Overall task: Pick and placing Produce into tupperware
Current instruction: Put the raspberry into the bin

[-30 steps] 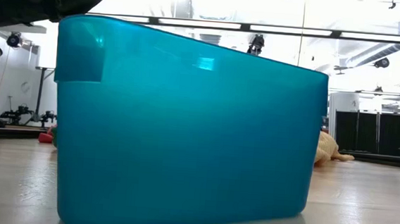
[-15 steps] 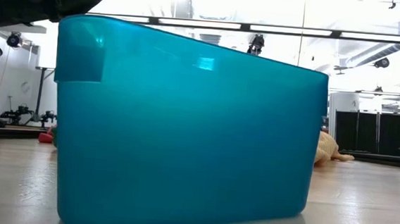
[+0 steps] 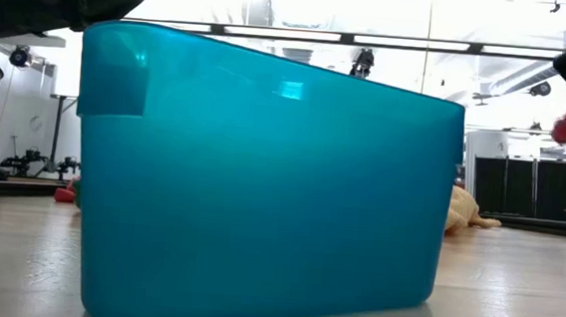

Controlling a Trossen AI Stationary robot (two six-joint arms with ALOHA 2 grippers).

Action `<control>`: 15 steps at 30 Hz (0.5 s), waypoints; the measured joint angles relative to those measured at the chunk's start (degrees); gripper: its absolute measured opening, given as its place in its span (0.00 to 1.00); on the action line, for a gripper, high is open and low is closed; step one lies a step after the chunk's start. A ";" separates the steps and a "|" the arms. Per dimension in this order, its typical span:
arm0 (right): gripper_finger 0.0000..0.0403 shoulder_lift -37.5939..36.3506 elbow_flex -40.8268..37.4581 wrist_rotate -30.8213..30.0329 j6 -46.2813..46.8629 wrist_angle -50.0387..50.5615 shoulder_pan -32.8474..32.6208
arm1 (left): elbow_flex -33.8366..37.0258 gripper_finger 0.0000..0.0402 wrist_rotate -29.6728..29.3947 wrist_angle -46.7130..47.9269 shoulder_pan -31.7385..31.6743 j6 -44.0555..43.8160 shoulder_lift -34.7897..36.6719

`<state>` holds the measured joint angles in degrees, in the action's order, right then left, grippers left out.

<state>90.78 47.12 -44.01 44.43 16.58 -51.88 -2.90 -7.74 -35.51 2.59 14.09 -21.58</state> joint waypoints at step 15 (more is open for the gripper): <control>0.24 0.00 0.43 -1.12 -14.92 -12.51 1.31 | 0.00 0.19 0.00 -0.02 0.00 0.26 0.00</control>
<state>90.78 47.55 -45.12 29.52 4.08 -50.57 -2.90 -7.74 -35.53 2.59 14.35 -21.58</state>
